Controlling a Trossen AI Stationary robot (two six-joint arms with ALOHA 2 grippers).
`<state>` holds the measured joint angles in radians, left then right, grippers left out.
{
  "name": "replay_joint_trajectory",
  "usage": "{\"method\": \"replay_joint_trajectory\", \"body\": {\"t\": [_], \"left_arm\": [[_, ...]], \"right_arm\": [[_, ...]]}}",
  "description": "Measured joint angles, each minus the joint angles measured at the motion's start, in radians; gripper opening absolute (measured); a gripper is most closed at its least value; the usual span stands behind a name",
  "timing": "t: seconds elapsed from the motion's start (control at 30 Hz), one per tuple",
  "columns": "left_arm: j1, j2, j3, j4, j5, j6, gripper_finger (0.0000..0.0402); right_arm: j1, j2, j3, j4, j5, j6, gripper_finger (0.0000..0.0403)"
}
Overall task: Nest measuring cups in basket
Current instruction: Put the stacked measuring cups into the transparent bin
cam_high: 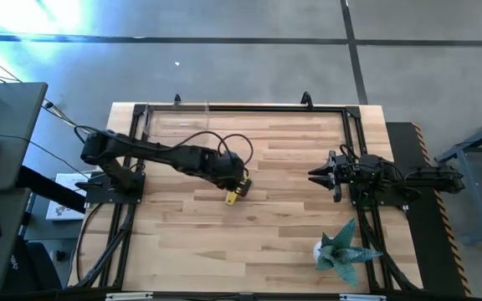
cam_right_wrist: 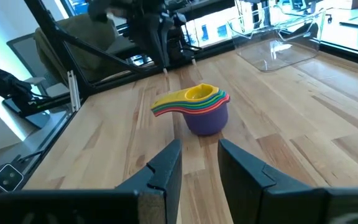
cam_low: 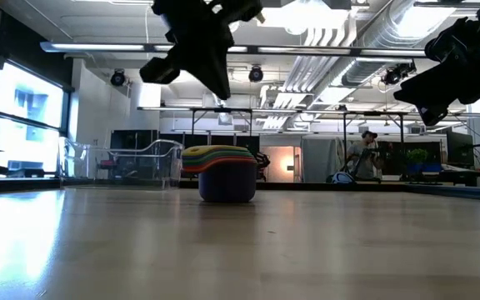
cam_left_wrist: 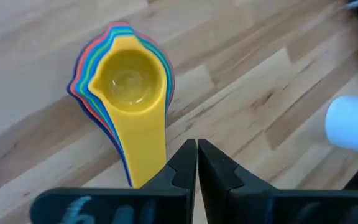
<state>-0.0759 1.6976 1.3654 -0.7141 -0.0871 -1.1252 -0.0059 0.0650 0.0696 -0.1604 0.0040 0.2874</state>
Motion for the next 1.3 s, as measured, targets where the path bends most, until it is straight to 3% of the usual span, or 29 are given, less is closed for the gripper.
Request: {"method": "replay_joint_trajectory", "body": {"t": [0.4,1.0,1.3], "left_arm": [[-0.036,0.026,0.000,-0.057,-0.043,-0.027,0.0078],[-0.070,0.089,0.000,-0.078,-0.033,-0.044,0.0251],[-0.071,0.092,0.000,-0.077,-0.063,-0.042,0.0291]], "right_arm": [[0.000,0.000,0.000,0.000,0.000,0.000,0.0096],[0.000,0.000,0.000,0.000,0.000,0.000,0.0096],[0.000,0.000,0.000,0.000,0.000,0.000,0.0096]]}}
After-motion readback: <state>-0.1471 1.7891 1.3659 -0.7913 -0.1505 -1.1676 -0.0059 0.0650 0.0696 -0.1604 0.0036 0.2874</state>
